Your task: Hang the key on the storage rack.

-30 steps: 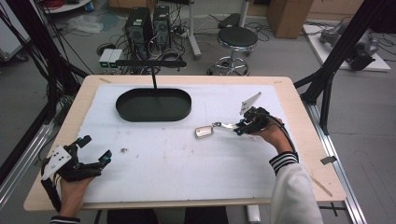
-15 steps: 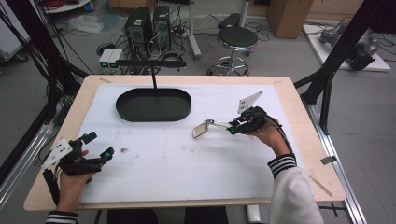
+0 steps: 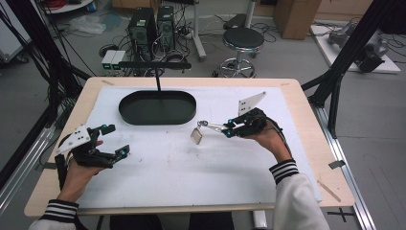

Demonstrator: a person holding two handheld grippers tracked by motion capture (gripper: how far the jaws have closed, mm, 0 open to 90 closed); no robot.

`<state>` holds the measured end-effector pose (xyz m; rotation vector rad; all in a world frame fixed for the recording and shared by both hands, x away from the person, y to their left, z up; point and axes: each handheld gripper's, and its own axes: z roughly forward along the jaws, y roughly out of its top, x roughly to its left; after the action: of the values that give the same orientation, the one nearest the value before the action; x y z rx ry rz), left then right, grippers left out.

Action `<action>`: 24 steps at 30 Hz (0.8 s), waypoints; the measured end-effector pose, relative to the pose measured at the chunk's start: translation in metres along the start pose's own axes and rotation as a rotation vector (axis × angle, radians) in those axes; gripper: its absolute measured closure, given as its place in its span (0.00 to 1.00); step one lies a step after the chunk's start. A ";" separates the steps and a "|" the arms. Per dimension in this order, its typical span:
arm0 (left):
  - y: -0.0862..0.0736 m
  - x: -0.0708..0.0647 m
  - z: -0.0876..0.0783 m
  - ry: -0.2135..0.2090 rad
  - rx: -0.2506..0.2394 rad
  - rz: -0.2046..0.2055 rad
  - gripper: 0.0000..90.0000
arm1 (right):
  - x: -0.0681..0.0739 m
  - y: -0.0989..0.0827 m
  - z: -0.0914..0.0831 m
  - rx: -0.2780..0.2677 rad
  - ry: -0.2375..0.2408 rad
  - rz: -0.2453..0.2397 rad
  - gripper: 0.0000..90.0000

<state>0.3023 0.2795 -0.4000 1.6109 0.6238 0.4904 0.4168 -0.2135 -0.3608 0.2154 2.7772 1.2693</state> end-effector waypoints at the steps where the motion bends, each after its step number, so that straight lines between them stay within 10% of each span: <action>1: 0.003 0.000 0.003 -0.015 0.004 0.003 0.03 | 0.001 0.001 0.001 -0.003 0.002 -0.004 0.82; 24: 0.075 -0.009 0.073 -0.252 0.151 0.105 0.03 | 0.023 0.060 0.006 -0.011 0.052 -0.144 0.82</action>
<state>0.3508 0.2124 -0.3349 1.8203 0.3949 0.3146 0.4004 -0.1670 -0.3199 -0.0184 2.7695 1.2721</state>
